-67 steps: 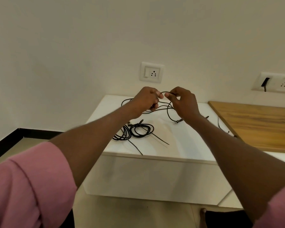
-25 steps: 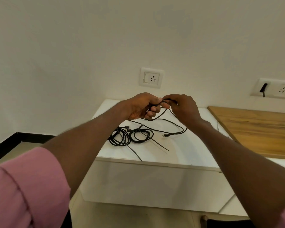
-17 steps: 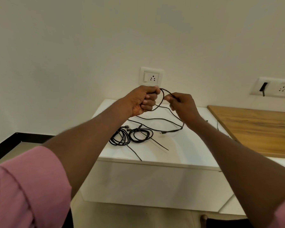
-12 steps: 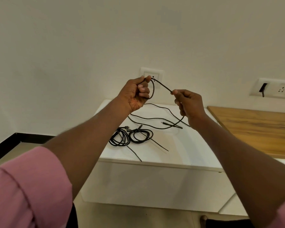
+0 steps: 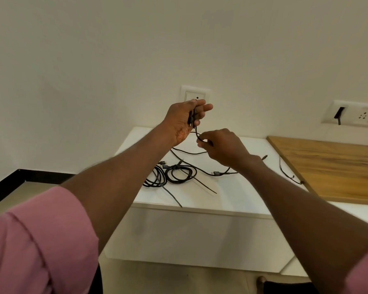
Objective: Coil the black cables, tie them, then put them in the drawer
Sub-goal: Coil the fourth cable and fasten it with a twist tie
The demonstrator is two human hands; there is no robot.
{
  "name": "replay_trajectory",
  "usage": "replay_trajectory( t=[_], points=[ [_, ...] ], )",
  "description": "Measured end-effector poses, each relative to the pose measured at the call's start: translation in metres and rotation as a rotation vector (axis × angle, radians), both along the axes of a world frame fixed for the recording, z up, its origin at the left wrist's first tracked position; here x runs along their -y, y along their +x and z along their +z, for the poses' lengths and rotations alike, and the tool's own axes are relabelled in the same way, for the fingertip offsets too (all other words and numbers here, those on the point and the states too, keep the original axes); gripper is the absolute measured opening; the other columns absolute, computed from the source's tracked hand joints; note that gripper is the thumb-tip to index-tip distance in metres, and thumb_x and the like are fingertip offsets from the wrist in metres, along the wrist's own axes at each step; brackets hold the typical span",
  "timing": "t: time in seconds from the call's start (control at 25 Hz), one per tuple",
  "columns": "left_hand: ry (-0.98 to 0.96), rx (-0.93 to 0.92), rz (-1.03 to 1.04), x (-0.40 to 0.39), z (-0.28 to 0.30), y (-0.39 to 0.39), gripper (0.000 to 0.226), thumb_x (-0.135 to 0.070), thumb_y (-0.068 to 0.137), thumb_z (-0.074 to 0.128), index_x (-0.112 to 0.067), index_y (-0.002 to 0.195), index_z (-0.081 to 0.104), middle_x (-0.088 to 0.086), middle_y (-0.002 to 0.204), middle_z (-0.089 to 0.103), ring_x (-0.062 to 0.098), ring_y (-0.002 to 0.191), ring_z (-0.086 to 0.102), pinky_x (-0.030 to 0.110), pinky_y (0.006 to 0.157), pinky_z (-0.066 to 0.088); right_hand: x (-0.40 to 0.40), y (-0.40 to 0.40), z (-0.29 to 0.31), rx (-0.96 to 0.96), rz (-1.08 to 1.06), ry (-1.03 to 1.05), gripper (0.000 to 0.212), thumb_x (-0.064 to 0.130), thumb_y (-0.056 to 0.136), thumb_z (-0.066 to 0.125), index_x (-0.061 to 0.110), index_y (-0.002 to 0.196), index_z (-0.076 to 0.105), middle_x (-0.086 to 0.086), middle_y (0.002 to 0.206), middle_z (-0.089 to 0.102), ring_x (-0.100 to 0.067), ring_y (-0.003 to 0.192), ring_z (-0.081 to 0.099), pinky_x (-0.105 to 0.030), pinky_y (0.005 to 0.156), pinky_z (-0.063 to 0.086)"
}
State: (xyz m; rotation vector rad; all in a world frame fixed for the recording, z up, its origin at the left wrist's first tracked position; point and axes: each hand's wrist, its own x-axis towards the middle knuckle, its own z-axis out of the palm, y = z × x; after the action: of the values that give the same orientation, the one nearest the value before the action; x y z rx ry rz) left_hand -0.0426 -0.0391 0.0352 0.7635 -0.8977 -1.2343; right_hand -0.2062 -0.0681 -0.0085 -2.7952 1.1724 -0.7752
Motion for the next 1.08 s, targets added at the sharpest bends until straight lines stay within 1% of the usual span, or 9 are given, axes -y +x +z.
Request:
replay_trajectory(
  t=[0.12, 0.2, 0.32, 0.48, 0.6, 0.68, 0.8, 0.92, 1.08],
  points=[
    [0.003, 0.156, 0.090, 0.001, -0.004, 0.000, 0.034, -0.017, 0.110, 0.043, 0.003, 0.133, 0.058, 0.022, 0.114, 0.075, 0.031, 0.100, 0.076, 0.037, 0.085, 0.063, 0.001, 0.004, 0.003, -0.002, 0.077, 0.029, 0.020, 0.029, 0.102, 0.063, 0.017, 0.108, 0.078, 0.003, 0.076, 0.072, -0.015, 0.066, 0.063, -0.039, 0.071, 0.056],
    [0.000, 0.266, 0.107, 0.002, -0.005, -0.001, 0.034, -0.020, 0.111, 0.044, -0.002, 0.134, 0.059, 0.019, 0.111, 0.077, 0.032, 0.100, 0.077, 0.042, 0.091, 0.062, 0.000, 0.007, 0.005, 0.014, 0.079, -0.005, 0.019, 0.026, 0.101, 0.064, 0.015, 0.103, 0.078, 0.008, 0.070, 0.065, -0.016, 0.065, 0.059, -0.037, 0.068, 0.052],
    [-0.051, 0.515, 0.131, 0.001, -0.005, -0.003, 0.034, -0.023, 0.110, 0.046, -0.007, 0.136, 0.061, 0.014, 0.107, 0.078, 0.027, 0.095, 0.078, 0.038, 0.088, 0.063, -0.001, 0.006, 0.011, 0.090, 0.045, -0.012, 0.014, 0.028, 0.095, 0.070, 0.018, 0.097, 0.079, 0.013, 0.063, 0.056, -0.015, 0.063, 0.054, -0.030, 0.065, 0.040],
    [-0.112, 0.927, 0.166, -0.002, -0.011, -0.002, 0.032, -0.027, 0.108, 0.050, -0.016, 0.133, 0.067, 0.009, 0.101, 0.077, 0.019, 0.089, 0.076, 0.026, 0.078, 0.062, 0.000, -0.002, 0.019, 0.165, 0.012, 0.041, 0.021, 0.043, 0.086, 0.077, 0.024, 0.078, 0.079, 0.005, 0.055, 0.061, -0.013, 0.056, 0.055, -0.031, 0.058, 0.041],
    [-0.107, 1.068, 0.054, -0.004, -0.017, 0.007, 0.026, -0.025, 0.109, 0.046, -0.020, 0.108, 0.072, 0.009, 0.081, 0.074, 0.018, 0.067, 0.068, 0.029, 0.067, 0.056, 0.002, -0.012, 0.026, 0.260, 0.012, 0.059, 0.018, 0.039, 0.085, 0.080, 0.023, 0.077, 0.079, 0.009, 0.046, 0.052, -0.009, 0.046, 0.047, -0.029, 0.054, 0.036],
    [-0.055, 1.051, -0.067, -0.005, -0.018, 0.013, 0.030, -0.022, 0.109, 0.047, -0.016, 0.102, 0.076, 0.006, 0.071, 0.065, 0.015, 0.062, 0.055, 0.027, 0.064, 0.047, 0.003, -0.019, 0.028, 0.282, -0.036, 0.021, 0.016, 0.039, 0.087, 0.078, 0.023, 0.083, 0.080, 0.010, 0.052, 0.056, -0.008, 0.048, 0.048, -0.027, 0.055, 0.036],
    [0.051, 0.893, -0.242, -0.004, -0.013, 0.013, 0.036, -0.019, 0.110, 0.042, -0.003, 0.114, 0.074, 0.000, 0.068, 0.050, 0.012, 0.061, 0.040, 0.023, 0.058, 0.036, 0.004, -0.025, 0.029, 0.328, -0.141, -0.055, 0.020, 0.042, 0.091, 0.073, 0.025, 0.084, 0.078, 0.010, 0.063, 0.061, -0.009, 0.059, 0.055, -0.029, 0.058, 0.038],
    [0.130, 0.651, -0.389, -0.007, -0.005, 0.013, 0.033, -0.019, 0.110, 0.038, -0.001, 0.113, 0.066, -0.003, 0.067, 0.038, 0.009, 0.056, 0.030, 0.023, 0.056, 0.025, 0.004, -0.025, 0.030, 0.441, -0.154, -0.076, 0.023, 0.045, 0.092, 0.069, 0.025, 0.085, 0.077, 0.007, 0.073, 0.065, -0.012, 0.070, 0.057, -0.032, 0.061, 0.042],
    [0.177, 0.245, -0.538, -0.011, -0.002, 0.011, 0.025, -0.016, 0.107, 0.039, -0.005, 0.107, 0.061, -0.006, 0.066, 0.036, 0.002, 0.044, 0.032, 0.018, 0.046, 0.024, 0.006, -0.024, 0.029, 0.579, -0.130, 0.025, 0.032, 0.048, 0.099, 0.060, 0.024, 0.087, 0.076, 0.008, 0.067, 0.062, -0.011, 0.064, 0.054, -0.034, 0.062, 0.042]
  ],
)
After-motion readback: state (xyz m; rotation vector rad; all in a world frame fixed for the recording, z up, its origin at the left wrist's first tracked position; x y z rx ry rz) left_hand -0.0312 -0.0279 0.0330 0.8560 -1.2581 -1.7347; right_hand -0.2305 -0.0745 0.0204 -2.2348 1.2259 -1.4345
